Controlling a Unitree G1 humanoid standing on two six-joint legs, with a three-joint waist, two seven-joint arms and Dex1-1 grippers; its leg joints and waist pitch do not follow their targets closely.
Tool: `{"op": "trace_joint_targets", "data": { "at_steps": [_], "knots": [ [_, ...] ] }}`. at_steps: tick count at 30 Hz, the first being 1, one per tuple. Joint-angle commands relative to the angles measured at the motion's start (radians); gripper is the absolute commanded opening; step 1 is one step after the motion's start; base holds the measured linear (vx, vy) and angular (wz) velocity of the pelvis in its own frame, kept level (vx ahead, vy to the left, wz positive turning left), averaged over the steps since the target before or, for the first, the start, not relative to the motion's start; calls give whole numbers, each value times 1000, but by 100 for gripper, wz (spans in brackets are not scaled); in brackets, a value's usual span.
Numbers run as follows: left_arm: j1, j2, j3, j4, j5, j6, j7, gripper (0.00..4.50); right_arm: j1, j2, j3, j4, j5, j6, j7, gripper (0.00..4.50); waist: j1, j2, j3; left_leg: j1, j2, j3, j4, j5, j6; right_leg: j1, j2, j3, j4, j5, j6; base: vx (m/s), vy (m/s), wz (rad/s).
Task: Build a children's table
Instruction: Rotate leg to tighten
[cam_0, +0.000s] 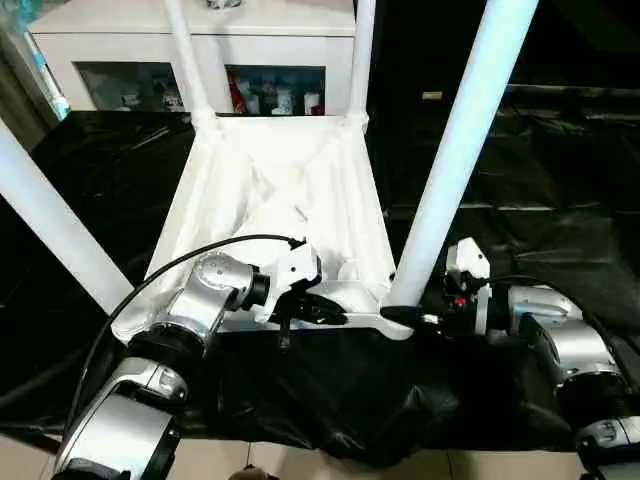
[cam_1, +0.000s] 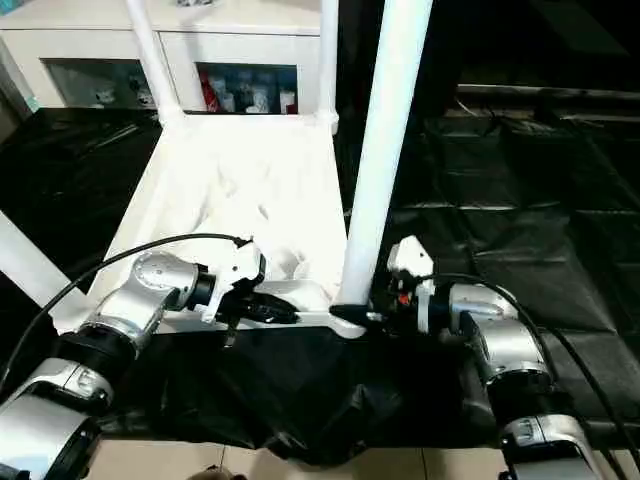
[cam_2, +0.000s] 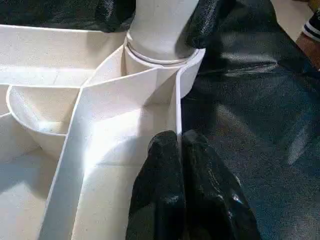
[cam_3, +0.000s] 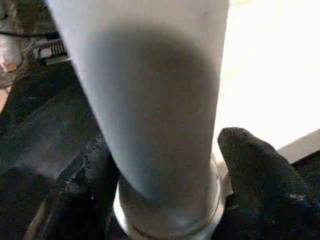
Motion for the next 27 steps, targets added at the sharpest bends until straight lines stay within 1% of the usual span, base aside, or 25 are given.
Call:
{"op": "trace_joint_targets", "data": {
  "at_steps": [1, 4, 8, 9, 10, 11, 12, 13, 14, 15, 16, 17, 18, 20, 21, 22, 23, 25, 26, 27],
  "knots": [
    [9, -7, 7, -32, -36, 3, -23, 0, -5, -8, 9, -2, -2, 2, 10, 291, -1, -26, -64, 12, 57, -24, -56, -113, 115, 45, -99, 59, -69, -199, -190, 0, 0, 0],
    [14, -6, 6, -46, -39, 11, -16, 0, -2, -4, 10, -14, 9, 17, 13, 247, -1, -28, -65, 12, 57, -24, -55, -111, 115, 47, -100, 59, -69, -204, -188, 0, 0, 0],
    [12, -18, 9, -44, -32, 10, 27, 0, 8, 9, 7, -19, 8, 26, -11, 235, -1, -27, -66, 12, 57, -24, -54, -102, 116, 46, -99, 59, -67, -189, -192, 0, 0, 0],
    [-2, -39, 16, -18, -15, -1, 94, 0, 11, 35, -6, -3, -9, 27, -91, 232, -2, -28, -64, 11, 57, -25, -55, -105, 114, 46, -99, 59, -68, -193, -191, 0, 0, 0],
    [-16, -55, 23, 7, -3, -3, 151, 0, 8, 55, -17, 19, -22, 26, -159, 227, -5, -27, -62, 12, 56, -25, -56, -115, 106, 42, -98, 59, -71, -212, -186, 0, 0, 0],
    [-27, -68, 29, 25, 4, -7, 190, 0, 5, 71, -25, 38, -37, 20, -216, 225, -9, -29, -60, 14, 53, -25, -57, -135, 91, 42, -100, 58, -77, -255, -176, 0, 0, 0],
    [-40, -84, 37, 42, 9, 0, 234, 0, 1, 92, -37, 61, -51, 18, -288, 225, -12, -28, -59, 16, 52, -26, -58, -148, 81, 40, -101, 58, -81, -283, -171, 0, 0, 0],
    [-53, -100, 42, 57, 15, 3, 277, 0, -3, 113, -51, 81, -55, 27, -353, 221, -16, -31, -56, 17, 49, -28, -60, -166, 68, 44, -104, 56, -90, -347, -152, 0, 0, 0],
    [-62, -113, 44, 68, 21, 4, 312, 0, -4, 131, -61, 94, -60, 31, -409, 216, -19, -31, -56, 16, 49, -29, -60, -168, 62, 44, -102, 56, -90, -364, -147, 0, 0, 0],
    [-68, -121, 46, 74, 24, 5, 333, 0, -4, 141, -67, 101, -62, 34, -442, 212, -23, -29, -55, 20, 50, -30, -62, -182, 54, 41, -102, 57, -94, -384, -143, 0, 0, 0],
    [-72, -127, 46, 78, 27, 6, 349, 0, -5, 149, -72, 106, -63, 37, -467, 211, -27, -30, -55, 21, 49, -30, -62, -191, 53, 40, -102, 57, -97, -393, -140, 0, 0, 0],
    [-89, -150, 52, 97, 35, 11, 410, 0, -7, 177, -85, 123, -69, 46, -551, 211, -29, -25, -57, 19, 49, -30, -62, -187, 55, 40, -102, 60, -95, -376, -143, 0, 0, 0],
    [-99, -165, 55, 108, 39, 15, 450, 0, -8, 196, -93, 131, -75, 51, -608, 208, -29, -27, -58, 23, 50, -30, -62, -185, 55, 39, -101, 59, -96, -366, -144, 0, 0, 0],
    [-124, -206, 61, 139, 45, 23, 533, 0, -10, 255, -107, 140, -90, 59, -730, 207, -34, -23, -60, 21, 50, -30, -63, -175, 52, 41, -100, 60, -91, -314, -159, 0, 0, 0],
    [-126, -210, 61, 142, 45, 24, 541, 0, -11, 262, -108, 141, -92, 60, -743, 207, -37, -22, -61, 19, 49, -31, -63, -167, 53, 43, -99, 60, -88, -290, -166, 0, 0, 0],
    [-136, -230, 56, 155, 54, 20, 566, 0, -7, 301, -98, 128, -107, 51, -777, 207, -37, -14, -62, 19, 47, -31, -61, -163, 57, 45, -100, 60, -86, -273, -171, 0, 0, 0],
    [-136, -232, 51, 157, 59, 15, 564, 0, -2, 311, -87, 117, -114, 41, -770, 207, -39, -16, -62, 18, 47, -30, -61, -163, 59, 44, -99, 61, -87, -265, -171, 0, 0, 0],
    [-136, -232, 48, 157, 63, 12, 562, 0, 0, 315, -81, 109, -118, 35, -762, 207, -38, -20, -62, 16, 48, -31, -61, -162, 67, 48, -101, 61, -85, -253, -175, 0, 0, 0],
    [-133, -230, 43, 155, 65, 2, 550, 0, 8, 313, -71, 94, -122, 21, -743, 207, -38, -19, -62, 16, 48, -31, -61, -164, 70, 48, -101, 61, -86, -254, -176, 0, 0, 0],
    [-130, -226, 38, 155, 65, -8, 536, 0, 12, 303, -72, 86, -115, 14, -722, 263, -38, -14, -60, 17, 48, -31, -62, -180, 71, 47, -101, 60, -90, -274, -171, 0, 0, 0]
  ]
}}
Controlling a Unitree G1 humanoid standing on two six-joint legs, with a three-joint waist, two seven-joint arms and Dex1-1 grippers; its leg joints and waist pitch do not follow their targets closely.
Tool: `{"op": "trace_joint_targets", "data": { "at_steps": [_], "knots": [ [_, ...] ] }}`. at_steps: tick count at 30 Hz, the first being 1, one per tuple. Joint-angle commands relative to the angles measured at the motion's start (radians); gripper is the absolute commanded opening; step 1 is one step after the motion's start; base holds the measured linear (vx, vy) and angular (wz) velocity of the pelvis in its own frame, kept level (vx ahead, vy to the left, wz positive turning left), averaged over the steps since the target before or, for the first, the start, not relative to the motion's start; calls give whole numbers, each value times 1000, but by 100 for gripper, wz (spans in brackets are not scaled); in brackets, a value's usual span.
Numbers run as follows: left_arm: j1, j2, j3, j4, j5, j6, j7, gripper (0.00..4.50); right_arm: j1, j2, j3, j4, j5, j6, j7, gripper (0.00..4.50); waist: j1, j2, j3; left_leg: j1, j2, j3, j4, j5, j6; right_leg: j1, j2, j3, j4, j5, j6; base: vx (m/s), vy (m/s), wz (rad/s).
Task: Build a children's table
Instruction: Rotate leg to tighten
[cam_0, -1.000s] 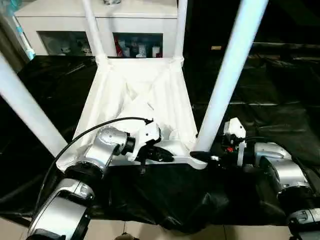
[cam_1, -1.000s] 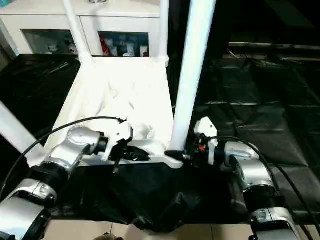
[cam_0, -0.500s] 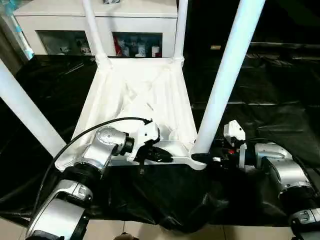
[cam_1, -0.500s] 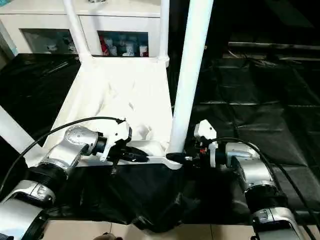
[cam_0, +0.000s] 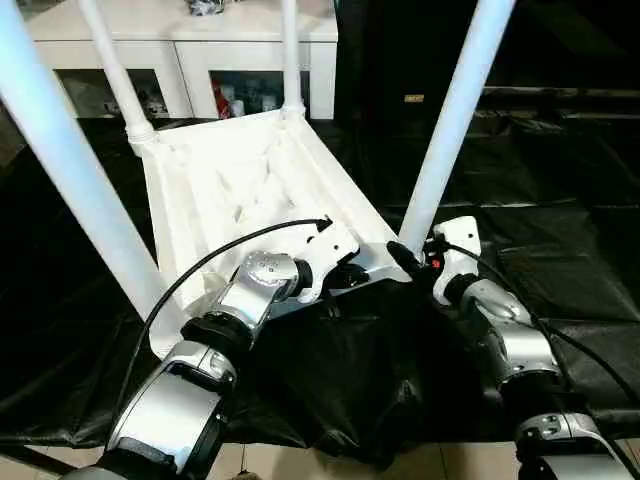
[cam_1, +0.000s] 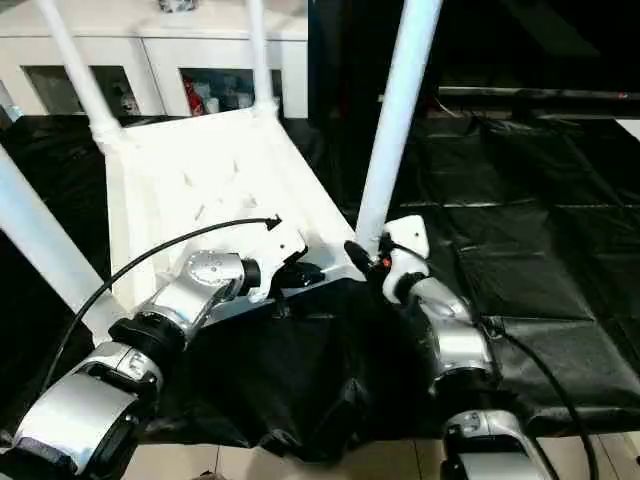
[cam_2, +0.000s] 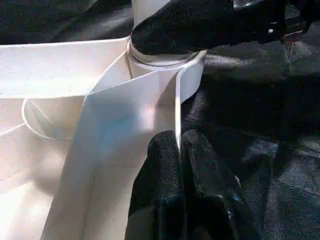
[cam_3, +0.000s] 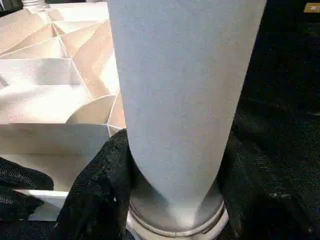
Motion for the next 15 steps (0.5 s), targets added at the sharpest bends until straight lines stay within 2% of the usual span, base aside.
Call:
{"op": "trace_joint_targets", "data": {
  "at_steps": [1, 6, 7, 8, 10, 11, 12, 13, 15],
  "knots": [
    [-19, -40, 15, -18, -19, -47, 4, 0, 40, 36, 68, 31, -6, 27, 66, 277, 1, -12, -58, 11, 49, -29, -64, -179, 77, 41, -101, 60, -91, -278, -169, 0, 0, 0],
    [-7, -17, 4, -20, -24, -78, -57, 0, 49, -54, 58, -7, 32, 2, 198, 287, 4, -12, -60, 9, 50, -29, -61, -166, 98, 46, -99, 60, -84, -217, -190, 0, 0, 0],
    [-11, -5, -2, -7, -20, -93, -70, 0, 80, -145, 65, -65, 46, 9, 330, 287, 10, -16, -60, 11, 51, -28, -60, -161, 107, 47, -100, 60, -85, -214, -191, 0, 0, 0],
    [-11, -4, -2, -7, -20, -94, -70, 0, 82, -151, 65, -68, 47, 9, 337, 287, 15, -16, -61, 11, 51, -26, -58, -154, 114, 49, -98, 60, -84, -206, -187, 0, 0, 0],
    [-12, 4, -2, -5, -22, -96, -77, 0, 108, -239, 47, -102, 66, 17, 438, 287, 29, -21, -61, 8, 52, -25, -56, -138, 130, 49, -98, 60, -80, -188, -184, 0, 0, 0],
    [-11, 8, -1, -7, -24, -96, -83, 0, 115, -271, 30, -108, 82, 25, 471, 287, 29, -27, -61, 6, 51, -23, -55, -135, 133, 51, -98, 59, -79, -188, -182, 0, 0, 0],
    [-10, 11, 0, -8, -25, -97, -89, 0, 119, -295, 13, -112, 95, 31, 496, 287, 32, -25, -59, 4, 50, -24, -54, -141, 140, 50, -97, 56, -82, -215, -179, 0, 0, 0],
    [-9, 13, 1, -10, -25, -99, -92, 0, 127, -322, -1, -124, 114, 43, 530, 287, 32, -29, -59, 4, 49, -23, -53, -144, 140, 50, -97, 55, -83, -228, -173, 0, 0, 0],
    [-6, 15, 1, -15, -29, -100, -104, 0, 140, -359, -13, -144, 136, 60, 581, 287, 32, -30, -58, 2, 45, -23, -52, -148, 144, 51, -96, 52, -88, -266, -161, 0, 0, 0]
  ]
}}
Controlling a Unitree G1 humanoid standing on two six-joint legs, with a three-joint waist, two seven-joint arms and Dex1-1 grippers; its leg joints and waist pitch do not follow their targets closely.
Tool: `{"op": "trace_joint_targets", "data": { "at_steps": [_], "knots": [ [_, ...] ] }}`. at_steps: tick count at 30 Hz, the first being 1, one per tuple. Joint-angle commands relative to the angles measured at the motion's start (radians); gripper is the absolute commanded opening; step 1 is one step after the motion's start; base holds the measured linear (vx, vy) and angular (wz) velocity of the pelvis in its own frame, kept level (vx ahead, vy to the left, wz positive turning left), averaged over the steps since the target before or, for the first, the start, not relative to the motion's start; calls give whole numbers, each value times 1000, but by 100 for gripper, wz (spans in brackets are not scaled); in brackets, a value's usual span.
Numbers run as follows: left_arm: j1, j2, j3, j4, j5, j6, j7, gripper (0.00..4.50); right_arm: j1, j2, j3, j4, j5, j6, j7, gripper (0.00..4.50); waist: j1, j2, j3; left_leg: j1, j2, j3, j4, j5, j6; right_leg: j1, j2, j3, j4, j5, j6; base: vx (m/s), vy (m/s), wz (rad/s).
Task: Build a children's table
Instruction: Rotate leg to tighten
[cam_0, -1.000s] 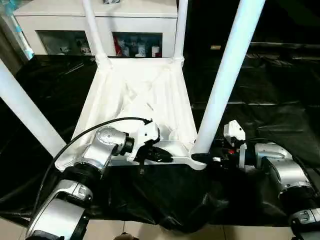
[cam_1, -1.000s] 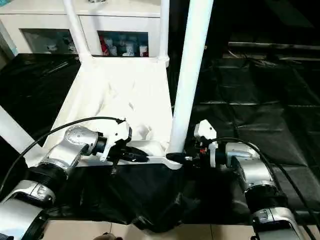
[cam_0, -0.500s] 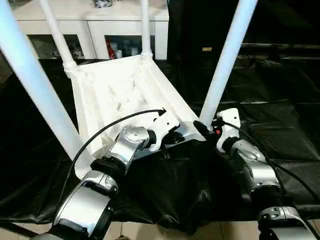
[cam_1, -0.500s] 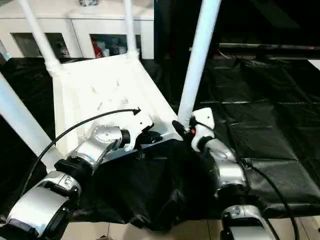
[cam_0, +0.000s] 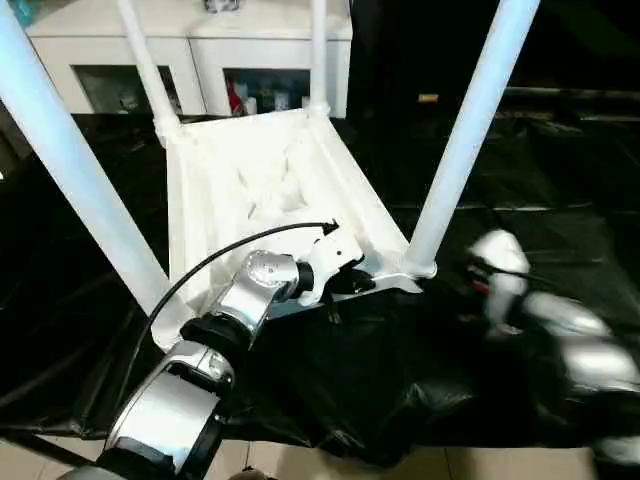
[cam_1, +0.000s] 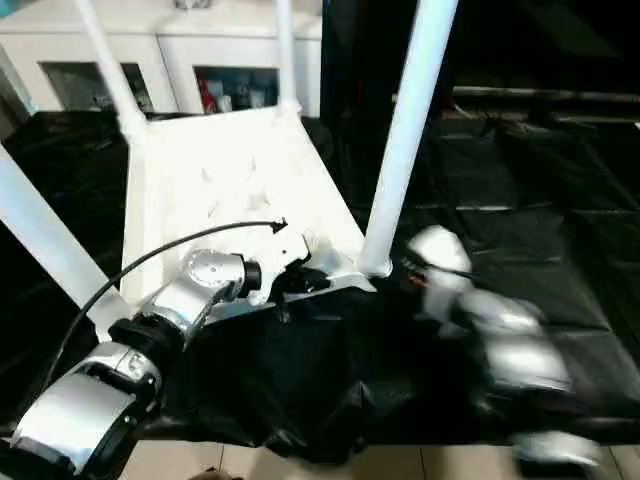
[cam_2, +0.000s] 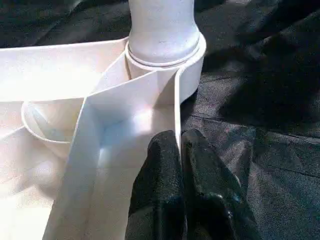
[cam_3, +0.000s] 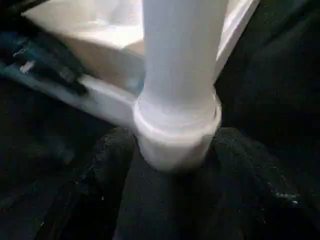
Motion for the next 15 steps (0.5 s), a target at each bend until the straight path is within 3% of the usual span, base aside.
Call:
{"op": "trace_joint_targets", "data": {
  "at_steps": [1, 5, 10, 11, 14, 15],
  "knots": [
    [-3, -4, 21, -22, -27, -38, -14, 0, 6, -44, -22, -56, 42, 26, 83, 287, 5, -31, -60, 5, 47, -24, -53, -148, 137, 50, -95, 52, -89, -282, -152, 0, 0, 0],
    [6, -3, 18, -30, -33, -52, -35, 0, 31, -105, -24, -99, 74, 54, 158, 287, 8, -29, -61, 4, 46, -26, -51, -134, 149, 48, -92, 50, -89, -278, -142, 0, 0, 0],
    [34, -11, 34, -85, -71, -56, -52, 0, 59, -82, -4, -167, 99, 87, 173, 287, 12, -30, -65, 1, 49, -27, -50, -111, 157, 48, -94, 49, -81, -227, -162, 0, 0, 0],
    [46, -12, 45, -122, -95, -32, -67, 45, 63, -62, 9, -180, 99, 89, 167, 296, 14, -28, -70, 2, 51, -28, -49, -99, 157, 48, -96, 49, -76, -204, -172, 0, 0, 0],
    [106, -5, 63, -280, -157, 72, -102, 61, 68, -12, 41, -208, 98, 92, 145, 296, 17, -25, -78, -3, 61, -31, -45, -39, 171, 46, -98, 50, -55, -87, -214, 0, 0, 0],
    [155, 6, 64, -390, -182, 136, -107, 75, 60, 16, 55, -207, 88, 86, 123, 296, 19, -31, -83, -5, 68, -32, -40, 7, 189, 43, -99, 52, -38, -1, -240, 0, 0, 0]
  ]
}}
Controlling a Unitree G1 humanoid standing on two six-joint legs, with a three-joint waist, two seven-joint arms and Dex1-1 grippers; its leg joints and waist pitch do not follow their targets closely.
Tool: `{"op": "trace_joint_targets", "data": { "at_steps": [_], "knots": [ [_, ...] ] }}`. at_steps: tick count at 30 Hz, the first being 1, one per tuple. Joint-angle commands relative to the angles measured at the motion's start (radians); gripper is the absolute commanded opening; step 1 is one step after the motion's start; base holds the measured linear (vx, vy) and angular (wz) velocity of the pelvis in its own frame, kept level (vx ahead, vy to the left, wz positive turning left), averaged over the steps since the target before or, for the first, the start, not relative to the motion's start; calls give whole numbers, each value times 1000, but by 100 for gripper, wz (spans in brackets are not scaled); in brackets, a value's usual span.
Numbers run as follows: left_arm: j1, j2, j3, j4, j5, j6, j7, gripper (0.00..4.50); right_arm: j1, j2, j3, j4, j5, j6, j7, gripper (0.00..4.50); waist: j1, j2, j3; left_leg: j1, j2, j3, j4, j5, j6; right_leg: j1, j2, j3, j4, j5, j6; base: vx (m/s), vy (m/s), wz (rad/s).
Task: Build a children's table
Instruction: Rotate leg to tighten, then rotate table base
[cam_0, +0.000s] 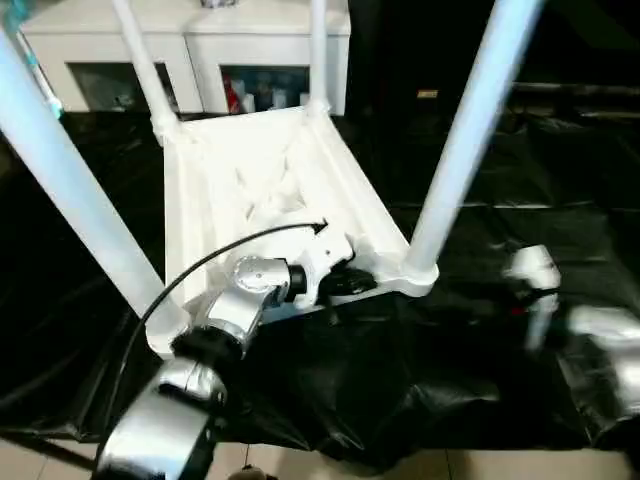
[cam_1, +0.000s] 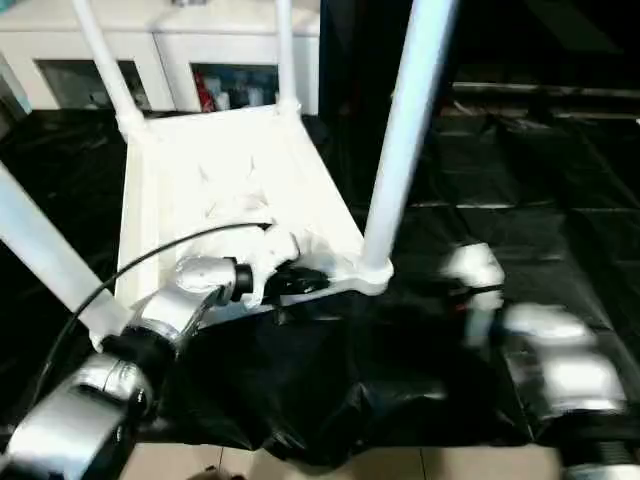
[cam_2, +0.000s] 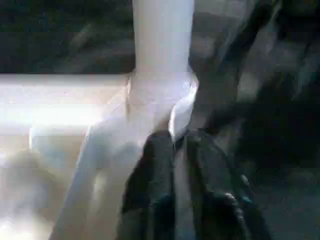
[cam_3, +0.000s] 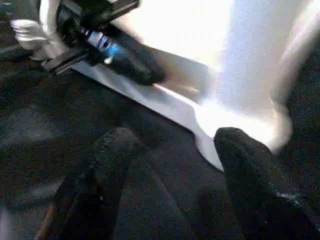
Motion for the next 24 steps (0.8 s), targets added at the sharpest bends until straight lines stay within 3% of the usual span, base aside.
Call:
{"op": "trace_joint_targets", "data": {
  "at_steps": [1, 2, 3, 4, 5, 6, 8, 9, 10, 11, 12, 13, 15, 18, 21, 23, 24],
  "knots": [
    [28, 8, 9, -124, -42, 67, -18, 91, -5, 13, 17, -18, -5, 2, -25, 296, 6, -32, -78, 12, 66, -28, -42, 29, 201, 55, -99, 56, -37, 30, -257, 0, 0, 0],
    [66, 21, 4, -203, -50, 101, -17, 99, -19, 36, 19, 1, -23, -19, -57, 296, 8, -33, -73, 12, 64, -26, -42, 2, 200, 53, -101, 56, -43, -12, -251, 0, 0, 0],
    [66, 21, 4, -203, -50, 101, -17, 99, -19, 36, 19, 1, -23, -19, -57, 296, 9, -32, -71, 13, 62, -25, -43, -12, 193, 52, -102, 56, -48, -43, -244, 0, 0, 0],
    [99, 32, 4, -267, -59, 132, -14, 107, -31, 55, 15, 12, -25, -22, -81, 296, 8, -46, -64, 16, 56, -20, -45, -55, 174, 50, -96, 56, -62, -128, -217, 0, 0, 0],
    [139, 47, 6, -347, -74, 175, -8, 118, -47, 75, 14, 24, -29, -23, -106, 296, 8, -40, -63, 17, 63, -27, -52, -85, 137, 53, -107, 58, -58, -199, -206, 0, 0, 0],
    [183, 64, 8, -434, -89, 223, -1, 130, -58, 92, 14, 33, -32, -25, -126, 296, 3, -38, -56, 20, 60, -26, -56, -120, 108, 48, -104, 59, -71, -280, -179, 0, 0, 0],
    [292, 116, 2, -625, -111, 348, 7, 137, -85, 121, 12, 66, -51, -50, -177, 296, -1, -43, -53, 26, 62, -26, -61, -152, 76, 44, -101, 62, -79, -326, -161, 0, 0, 0],
    [295, 117, 1, -631, -111, 351, 7, 146, -85, 122, 12, 67, -51, -50, -179, 296, -3, -39, -59, 29, 71, -30, -63, -146, 58, 47, -106, 63, -66, -294, -174, 0, 0, 0],
    [322, 131, -1, -677, -117, 384, 8, 154, -92, 129, 10, 76, -54, -55, -192, 296, -10, -41, -49, 24, 63, -26, -67, -152, 61, 41, -94, 63, -78, -299, -167, 0, 0, 0],
    [359, 144, -4, -728, -119, 416, 13, 165, -98, 135, 7, 85, -58, -61, -210, 296, -14, -46, -52, 29, 64, -26, -67, -161, 52, 43, -95, 65, -74, -282, -173, 0, 0, 0],
    [413, 152, 5, -780, -125, 448, 32, 172, -110, 145, 2, 107, -70, -76, -243, 296, -17, -51, -48, 27, 64, -27, -69, -164, 49, 43, -96, 65, -72, -283, -175, 0, 0, 0],
    [440, 154, 12, -802, -129, 463, 45, 180, -119, 151, -1, 122, -77, -84, -262, 296, -18, -47, -46, 27, 63, -27, -70, -174, 44, 44, -98, 66, -75, -299, -172, 0, 0, 0],
    [518, 169, 27, -859, -127, 476, 70, 201, -142, 166, -9, 164, -97, -102, -329, 296, -24, -53, -36, 26, 58, -26, -72, -190, 40, 39, -93, 68, -81, -332, -158, 0, 0, 0],
    [563, 178, 32, -906, -131, 496, 90, 220, -154, 176, -16, 187, -105, -115, -364, 296, -26, -56, -31, 29, 58, -25, -75, -208, 34, 36, -91, 71, -86, -343, -145, 0, 0, 0],
    [641, 212, 42, -1004, -156, 548, 107, 256, -190, 197, -23, 248, -131, -144, -430, 296, -32, -63, -25, 29, 60, -26, -78, -201, 26, 35, -89, 72, -79, -304, -159, 0, 0, 0],
    [696, 237, 67, -1081, -186, 604, 108, 262, -231, 213, -20, 319, -160, -170, -498, 296, -42, -64, -21, 26, 56, -25, -79, -204, 23, 36, -88, 72, -77, -295, -172, 0, 0, 0],
    [696, 237, 67, -1081, -186, 604, 108, 275, -231, 213, -20, 319, -160, -170, -498, 296, -43, -62, -21, 30, 56, -24, -77, -207, 19, 33, -87, 73, -77, -296, -173, 0, 0, 0]
  ]
}}
